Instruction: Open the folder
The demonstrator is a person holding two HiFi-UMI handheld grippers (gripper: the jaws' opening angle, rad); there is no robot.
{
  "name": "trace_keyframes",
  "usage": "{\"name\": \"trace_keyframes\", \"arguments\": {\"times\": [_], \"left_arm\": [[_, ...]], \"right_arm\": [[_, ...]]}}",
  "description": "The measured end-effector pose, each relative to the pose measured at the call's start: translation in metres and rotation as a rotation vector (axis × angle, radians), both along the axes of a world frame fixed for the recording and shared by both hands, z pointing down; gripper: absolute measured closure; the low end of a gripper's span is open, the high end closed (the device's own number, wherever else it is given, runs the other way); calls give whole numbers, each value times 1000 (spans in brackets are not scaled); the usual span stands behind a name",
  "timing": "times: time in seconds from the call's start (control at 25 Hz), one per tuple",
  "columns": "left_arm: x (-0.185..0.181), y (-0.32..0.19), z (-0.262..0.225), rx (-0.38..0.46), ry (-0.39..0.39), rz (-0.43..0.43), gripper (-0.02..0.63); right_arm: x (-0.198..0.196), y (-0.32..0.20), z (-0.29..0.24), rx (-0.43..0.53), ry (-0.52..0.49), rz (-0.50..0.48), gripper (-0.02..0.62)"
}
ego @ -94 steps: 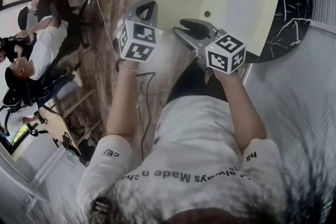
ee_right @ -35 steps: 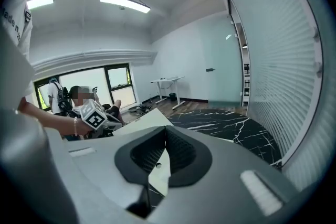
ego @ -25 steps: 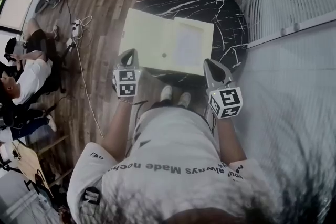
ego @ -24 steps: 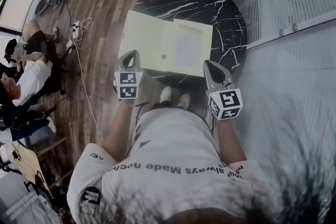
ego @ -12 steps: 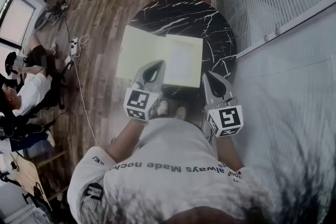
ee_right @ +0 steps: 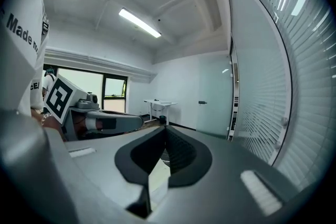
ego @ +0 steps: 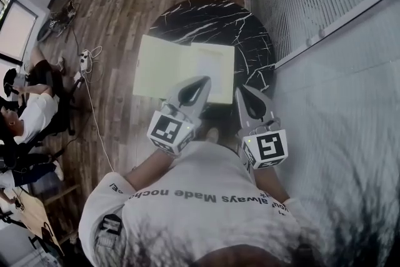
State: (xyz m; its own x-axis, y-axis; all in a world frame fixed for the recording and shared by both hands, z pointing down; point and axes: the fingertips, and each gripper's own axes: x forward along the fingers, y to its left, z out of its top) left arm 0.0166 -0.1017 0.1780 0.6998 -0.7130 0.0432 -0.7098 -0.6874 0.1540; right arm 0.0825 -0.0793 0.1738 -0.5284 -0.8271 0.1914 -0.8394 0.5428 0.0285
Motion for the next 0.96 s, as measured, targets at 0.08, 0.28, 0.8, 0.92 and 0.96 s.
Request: {"name": "trace_keyframes", "arguments": {"times": [0.08,0.28,0.8,0.92,0.96], "left_arm": [[4,-1,1,2,-6,9,604],[8,-3,5,0,-23,17,604],[9,-5,10,-13,-32,20,604],[9,-7,8,-17,-33,18,604],[10,-7,8,-20,-33,18,604]], "right_arm": [[1,-1,1,1,1,-3,592],[3,-4,1,9,2,-10,592],[12,-12,-1,19,4,3,592],[15,-13,-4,20,4,4,592],[15,-13,-5,21,5,5,592]]}}
